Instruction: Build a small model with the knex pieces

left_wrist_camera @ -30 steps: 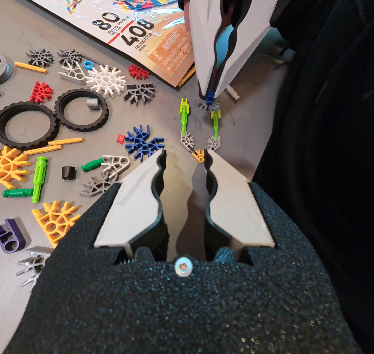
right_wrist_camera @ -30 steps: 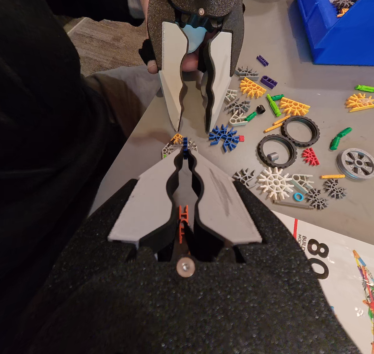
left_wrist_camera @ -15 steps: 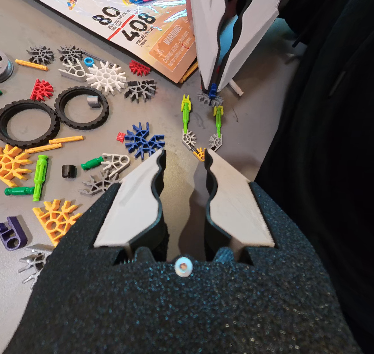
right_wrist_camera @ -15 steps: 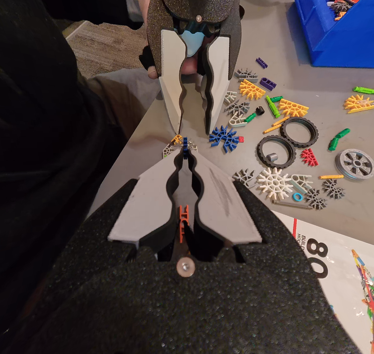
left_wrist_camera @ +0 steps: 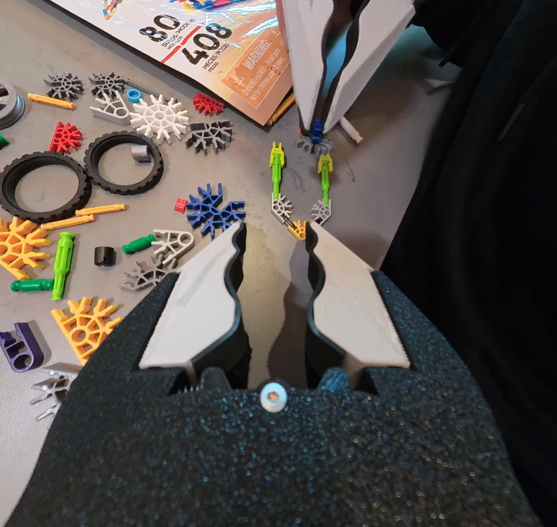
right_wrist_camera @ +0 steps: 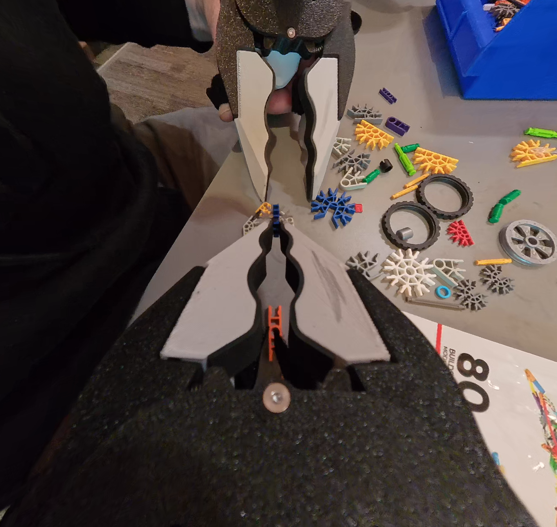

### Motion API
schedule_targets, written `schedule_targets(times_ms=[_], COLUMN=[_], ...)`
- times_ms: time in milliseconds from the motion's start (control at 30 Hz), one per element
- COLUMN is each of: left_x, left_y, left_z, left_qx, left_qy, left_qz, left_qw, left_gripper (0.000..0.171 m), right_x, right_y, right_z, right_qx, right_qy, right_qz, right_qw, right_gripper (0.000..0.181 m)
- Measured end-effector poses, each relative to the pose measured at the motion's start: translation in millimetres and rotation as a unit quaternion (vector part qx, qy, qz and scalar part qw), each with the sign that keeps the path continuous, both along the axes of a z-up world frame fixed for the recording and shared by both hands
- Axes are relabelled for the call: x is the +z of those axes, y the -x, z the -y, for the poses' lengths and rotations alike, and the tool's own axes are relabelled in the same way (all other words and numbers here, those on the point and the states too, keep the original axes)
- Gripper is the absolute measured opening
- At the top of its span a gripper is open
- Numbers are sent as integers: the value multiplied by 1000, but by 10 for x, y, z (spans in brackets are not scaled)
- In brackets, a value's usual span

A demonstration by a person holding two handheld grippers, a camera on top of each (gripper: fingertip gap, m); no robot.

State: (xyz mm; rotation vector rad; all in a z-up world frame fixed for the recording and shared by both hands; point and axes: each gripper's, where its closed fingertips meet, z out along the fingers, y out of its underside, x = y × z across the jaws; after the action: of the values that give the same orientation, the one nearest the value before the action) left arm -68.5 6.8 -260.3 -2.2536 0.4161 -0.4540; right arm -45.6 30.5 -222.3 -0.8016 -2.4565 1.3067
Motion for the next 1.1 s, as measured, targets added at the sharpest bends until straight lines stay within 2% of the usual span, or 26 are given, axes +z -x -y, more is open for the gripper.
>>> schedule_targets(times_ms=[100, 333, 700, 967, 1100], left_x=[20, 98, 126, 232, 228], left_y=[7, 39, -18, 81, 239], left_z=[-2, -9, 46, 138, 201], left_qx=[4, 21, 21, 78, 117], left_qy=[-12, -53, -81, -135, -134], left_qz=[-6, -24, -59, -90, -105], left_qw=[1000, 998, 995, 984, 978], left_gripper=[39, 39, 40, 36, 34], right_x=[39, -54, -176, -251, -216], right_y=[27, 55, -23, -56, -49], right_z=[-53, -168, -111, -94, -130], right_qx=[-14, -40, -22, -14, -20], right_qy=[20, 7, -30, -57, -51], right_qz=[8, 36, 53, 57, 54], right_qw=[1000, 999, 998, 997, 997], right_gripper=[2, 2, 2, 2, 2])
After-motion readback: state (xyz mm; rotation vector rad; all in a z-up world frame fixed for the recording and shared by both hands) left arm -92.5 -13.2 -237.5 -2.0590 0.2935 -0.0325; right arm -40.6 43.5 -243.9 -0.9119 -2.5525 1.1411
